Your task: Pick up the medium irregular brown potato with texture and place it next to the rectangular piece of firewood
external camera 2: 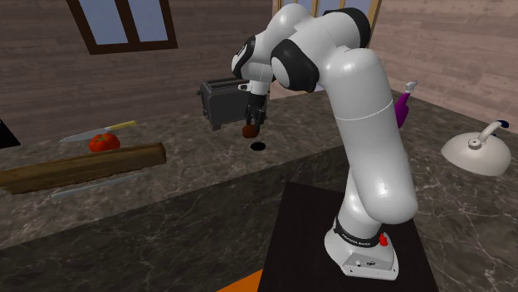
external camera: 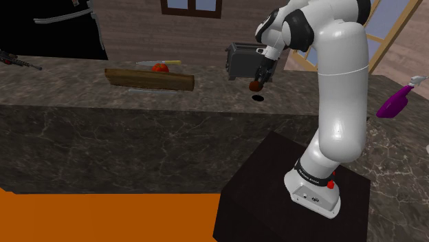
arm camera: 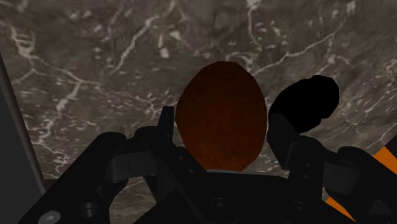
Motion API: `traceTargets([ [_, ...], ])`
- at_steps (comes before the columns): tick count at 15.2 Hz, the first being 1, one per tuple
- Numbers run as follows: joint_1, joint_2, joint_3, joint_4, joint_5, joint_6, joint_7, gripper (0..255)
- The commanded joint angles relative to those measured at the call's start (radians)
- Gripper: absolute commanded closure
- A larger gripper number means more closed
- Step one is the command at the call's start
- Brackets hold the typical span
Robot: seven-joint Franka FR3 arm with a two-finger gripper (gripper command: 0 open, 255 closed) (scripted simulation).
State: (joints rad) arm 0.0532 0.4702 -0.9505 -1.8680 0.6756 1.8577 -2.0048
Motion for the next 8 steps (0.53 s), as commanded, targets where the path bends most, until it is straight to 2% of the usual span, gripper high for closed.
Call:
traceTargets([
  [1, 0.0, 0.0, 0.0, 0.0, 0.0, 0.0, 0.0, 255],
  [8, 0.022, -0.051, -0.032, 0.035, -0.049, -0.058, 0.044, 255],
])
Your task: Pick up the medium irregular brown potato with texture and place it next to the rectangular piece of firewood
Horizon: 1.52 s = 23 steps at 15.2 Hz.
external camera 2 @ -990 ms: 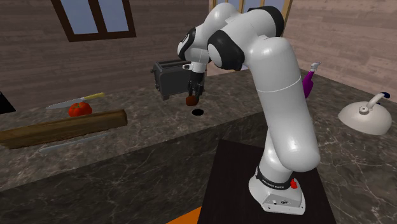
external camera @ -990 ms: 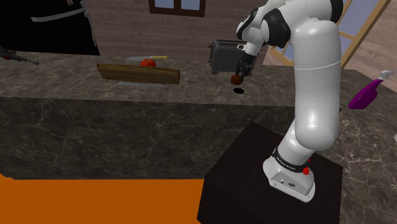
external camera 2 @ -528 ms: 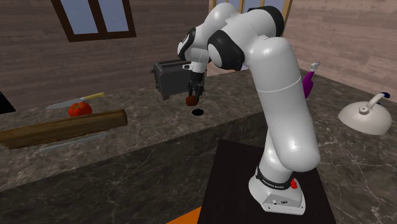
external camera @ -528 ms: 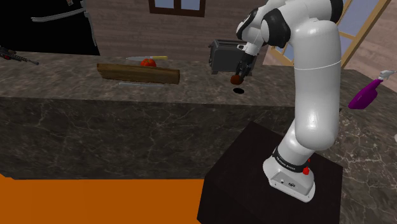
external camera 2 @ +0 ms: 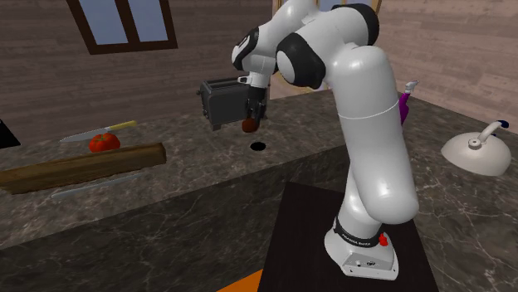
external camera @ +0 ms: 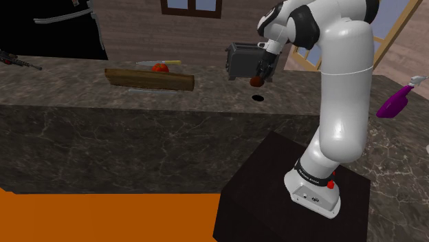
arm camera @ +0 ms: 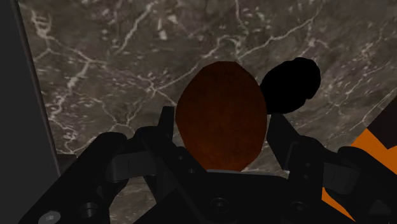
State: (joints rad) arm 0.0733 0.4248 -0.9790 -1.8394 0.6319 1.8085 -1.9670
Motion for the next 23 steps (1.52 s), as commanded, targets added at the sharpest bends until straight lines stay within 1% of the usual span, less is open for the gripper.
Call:
traceTargets([
  [1, 0.005, -0.012, -0.007, 0.012, -0.012, -0.017, 0.012, 255],
  [13, 0.025, -0.078, -0.044, 0.103, -0.078, -0.131, 0.081, 255],
  [23, 0.021, -0.108, -0.059, 0.208, -0.109, -0.242, 0.129, 255],
])
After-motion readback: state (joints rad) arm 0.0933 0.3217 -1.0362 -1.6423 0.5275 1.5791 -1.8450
